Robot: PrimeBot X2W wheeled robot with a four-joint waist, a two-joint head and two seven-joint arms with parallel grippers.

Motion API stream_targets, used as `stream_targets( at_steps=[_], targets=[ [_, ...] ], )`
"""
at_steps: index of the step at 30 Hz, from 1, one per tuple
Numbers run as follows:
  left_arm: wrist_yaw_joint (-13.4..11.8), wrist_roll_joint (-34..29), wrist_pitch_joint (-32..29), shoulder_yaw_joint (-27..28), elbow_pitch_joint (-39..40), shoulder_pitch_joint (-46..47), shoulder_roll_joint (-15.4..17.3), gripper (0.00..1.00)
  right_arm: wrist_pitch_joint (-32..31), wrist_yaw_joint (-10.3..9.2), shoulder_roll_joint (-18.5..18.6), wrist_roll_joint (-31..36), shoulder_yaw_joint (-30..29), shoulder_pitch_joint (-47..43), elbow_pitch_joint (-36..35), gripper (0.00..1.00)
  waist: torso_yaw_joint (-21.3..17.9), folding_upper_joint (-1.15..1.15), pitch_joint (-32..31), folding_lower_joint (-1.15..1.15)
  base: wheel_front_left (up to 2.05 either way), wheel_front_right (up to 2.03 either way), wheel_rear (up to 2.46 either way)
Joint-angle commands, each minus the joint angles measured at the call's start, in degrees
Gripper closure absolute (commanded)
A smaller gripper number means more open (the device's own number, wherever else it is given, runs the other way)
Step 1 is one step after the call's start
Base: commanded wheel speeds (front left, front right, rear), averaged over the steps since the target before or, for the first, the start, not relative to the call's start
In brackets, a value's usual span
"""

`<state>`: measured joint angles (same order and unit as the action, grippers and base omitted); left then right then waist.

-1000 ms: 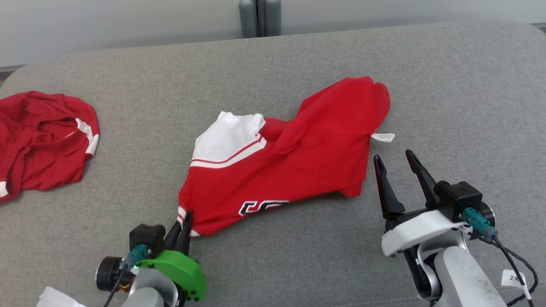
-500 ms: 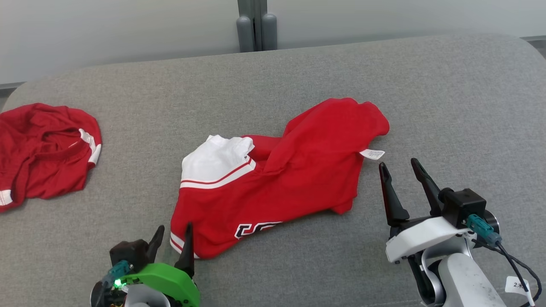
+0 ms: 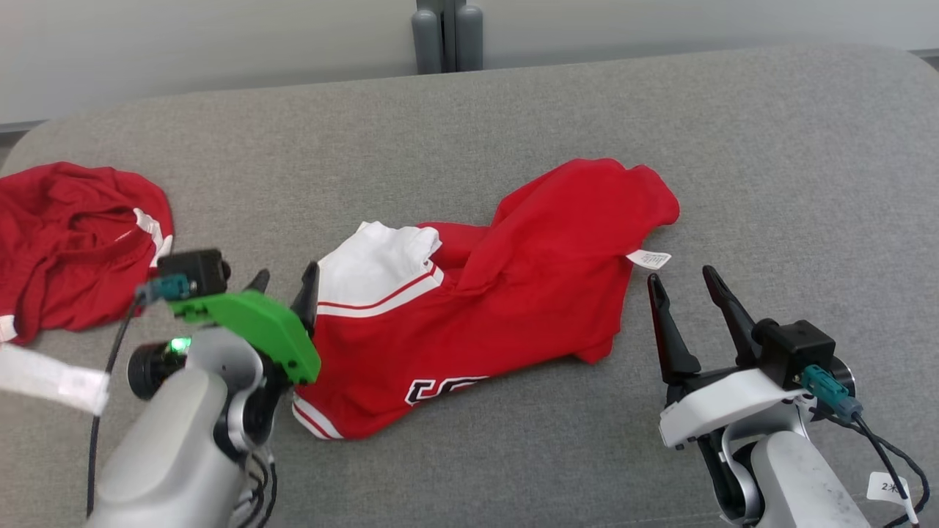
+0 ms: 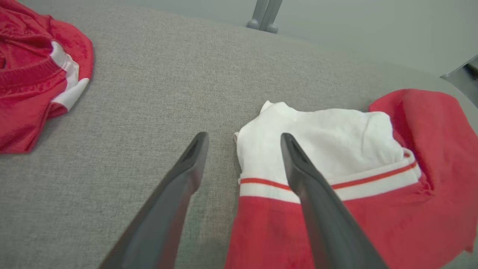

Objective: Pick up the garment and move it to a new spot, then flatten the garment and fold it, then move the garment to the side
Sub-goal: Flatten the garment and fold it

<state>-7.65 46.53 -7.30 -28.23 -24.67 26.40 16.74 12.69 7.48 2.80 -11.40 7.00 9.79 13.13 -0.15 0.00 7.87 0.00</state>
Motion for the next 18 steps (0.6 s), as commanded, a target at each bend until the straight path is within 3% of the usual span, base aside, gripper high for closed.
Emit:
stream_targets(
  at_steps=[1,11,18],
  targets=[
    [0.1,0.8,-2.4,-0.3,-1.7,3.3,-0.6,0.00,0.1,0.03,0.2,-0.3,0.3,1.0,-0.3,0.00,-1.2,0.00,1.8,0.00,0.00,0.00,0.00],
    [0.9,1.5,-19.5,-3.4,-15.8,19.4,-1.4,0.00,1.0,0.03,0.2,-1.5,2.4,3.8,0.4,0.00,-7.0,0.00,6.9,0.00,0.00,0.00,0.00],
    [1.8,0.4,-23.7,-5.4,-20.2,23.1,-0.2,0.00,1.8,0.03,0.1,-2.2,2.3,5.0,1.3,0.00,-9.3,0.00,8.3,0.00,0.00,0.00,0.00]
  ],
)
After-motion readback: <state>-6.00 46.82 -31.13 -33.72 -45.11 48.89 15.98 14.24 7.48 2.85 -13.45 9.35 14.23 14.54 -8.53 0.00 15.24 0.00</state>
